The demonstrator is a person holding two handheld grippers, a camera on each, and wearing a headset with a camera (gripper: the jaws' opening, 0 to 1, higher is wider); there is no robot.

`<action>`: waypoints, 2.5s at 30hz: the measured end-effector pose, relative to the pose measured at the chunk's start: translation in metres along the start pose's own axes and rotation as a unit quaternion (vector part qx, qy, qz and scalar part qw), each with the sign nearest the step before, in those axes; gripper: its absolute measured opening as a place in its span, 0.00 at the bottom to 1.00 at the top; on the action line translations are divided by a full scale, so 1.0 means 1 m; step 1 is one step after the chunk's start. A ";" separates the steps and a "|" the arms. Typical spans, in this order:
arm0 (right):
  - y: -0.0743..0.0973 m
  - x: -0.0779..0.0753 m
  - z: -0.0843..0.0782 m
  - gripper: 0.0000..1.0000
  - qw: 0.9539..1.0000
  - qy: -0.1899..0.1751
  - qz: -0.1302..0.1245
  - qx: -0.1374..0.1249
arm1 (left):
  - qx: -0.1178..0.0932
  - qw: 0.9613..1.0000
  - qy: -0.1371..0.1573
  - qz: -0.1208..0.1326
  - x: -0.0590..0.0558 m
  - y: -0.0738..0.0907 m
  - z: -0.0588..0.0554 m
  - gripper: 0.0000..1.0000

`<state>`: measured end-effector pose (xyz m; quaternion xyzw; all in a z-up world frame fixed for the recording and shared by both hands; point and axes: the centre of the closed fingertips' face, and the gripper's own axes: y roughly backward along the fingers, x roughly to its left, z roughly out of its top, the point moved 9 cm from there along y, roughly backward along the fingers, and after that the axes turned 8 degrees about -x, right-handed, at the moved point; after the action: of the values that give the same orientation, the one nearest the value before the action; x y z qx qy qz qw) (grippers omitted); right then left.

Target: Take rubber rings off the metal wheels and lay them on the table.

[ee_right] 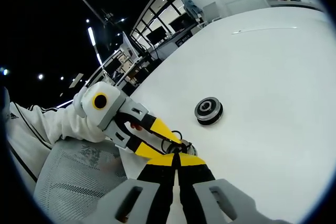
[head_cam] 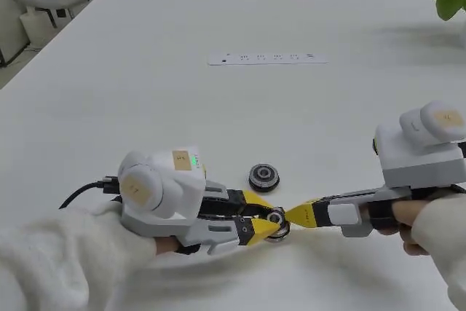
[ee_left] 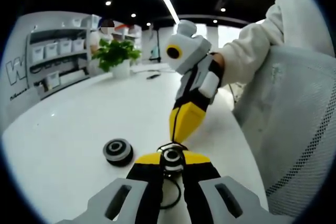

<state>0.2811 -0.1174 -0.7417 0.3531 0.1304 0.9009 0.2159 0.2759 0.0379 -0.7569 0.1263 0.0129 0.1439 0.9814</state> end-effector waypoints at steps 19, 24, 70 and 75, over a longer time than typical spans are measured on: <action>0.001 -0.003 0.000 0.00 1.000 -0.009 0.001 -0.008 | 0.008 1.000 0.013 0.009 -0.002 0.000 0.003 0.14; 0.001 -0.003 0.000 0.00 1.000 -0.007 -0.001 -0.007 | 0.022 1.000 0.011 0.012 -0.002 -0.001 0.005 0.14; 0.003 0.004 0.011 0.00 0.999 -0.011 0.010 -0.037 | 0.007 0.999 -0.017 0.027 0.004 0.056 0.050 0.69; 0.003 0.004 0.013 0.00 0.999 -0.014 0.011 -0.041 | 0.010 0.999 -0.015 0.038 0.003 0.069 0.048 0.72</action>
<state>0.2864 -0.1173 -0.7293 0.3576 0.0862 0.9029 0.2226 0.2621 0.0910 -0.6933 0.1389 -0.0055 0.1793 0.9739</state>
